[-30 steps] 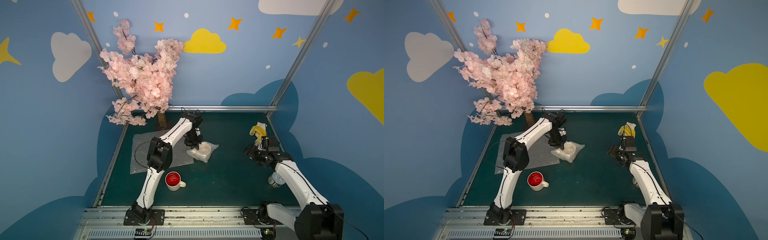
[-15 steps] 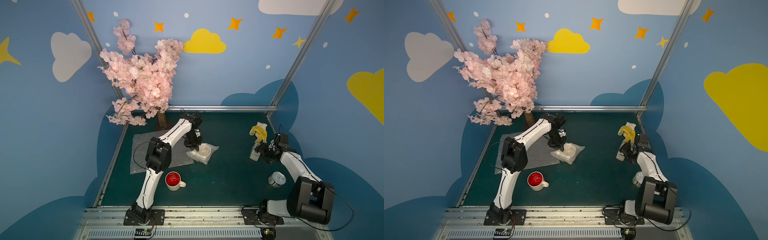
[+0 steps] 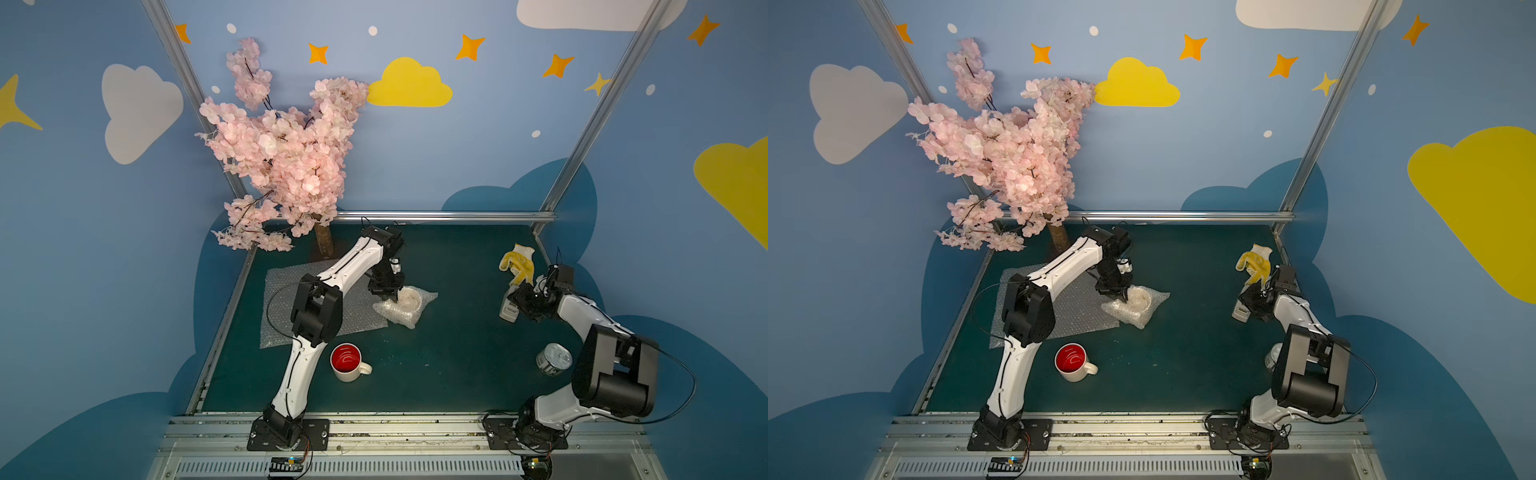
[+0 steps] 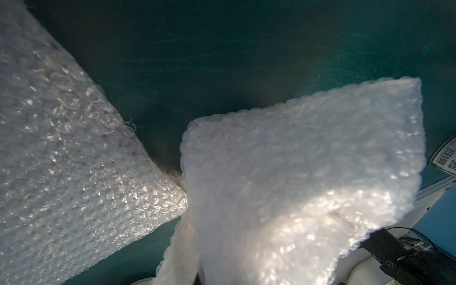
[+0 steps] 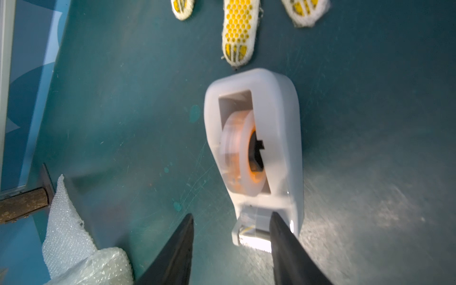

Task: Wrap mugs in bubble wrap
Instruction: Tear off the tape using the Tape Cutter.

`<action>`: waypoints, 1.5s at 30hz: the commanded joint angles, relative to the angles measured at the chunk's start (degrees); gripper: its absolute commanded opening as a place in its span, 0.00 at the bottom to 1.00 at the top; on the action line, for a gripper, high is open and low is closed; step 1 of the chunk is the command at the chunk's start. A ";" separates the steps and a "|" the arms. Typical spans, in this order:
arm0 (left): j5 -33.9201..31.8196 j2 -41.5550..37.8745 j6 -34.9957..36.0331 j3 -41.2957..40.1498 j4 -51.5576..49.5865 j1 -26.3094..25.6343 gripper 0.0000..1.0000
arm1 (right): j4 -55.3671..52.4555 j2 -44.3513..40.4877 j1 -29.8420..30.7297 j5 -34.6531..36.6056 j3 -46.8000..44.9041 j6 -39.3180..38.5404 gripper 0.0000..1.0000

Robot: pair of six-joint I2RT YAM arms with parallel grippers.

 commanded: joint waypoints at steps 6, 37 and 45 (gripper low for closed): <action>2.70 -1.84 0.65 -0.40 -0.55 -0.61 0.03 | 1.73 3.17 -1.05 -0.98 -0.39 -0.71 0.43; 2.97 -1.16 0.23 -0.43 -0.10 -1.32 0.03 | 2.90 2.35 -1.13 -3.32 -3.57 0.78 0.30; 2.69 -1.36 0.41 -0.60 -0.11 -1.36 0.03 | 4.58 2.53 -1.21 -3.35 -4.81 1.63 0.23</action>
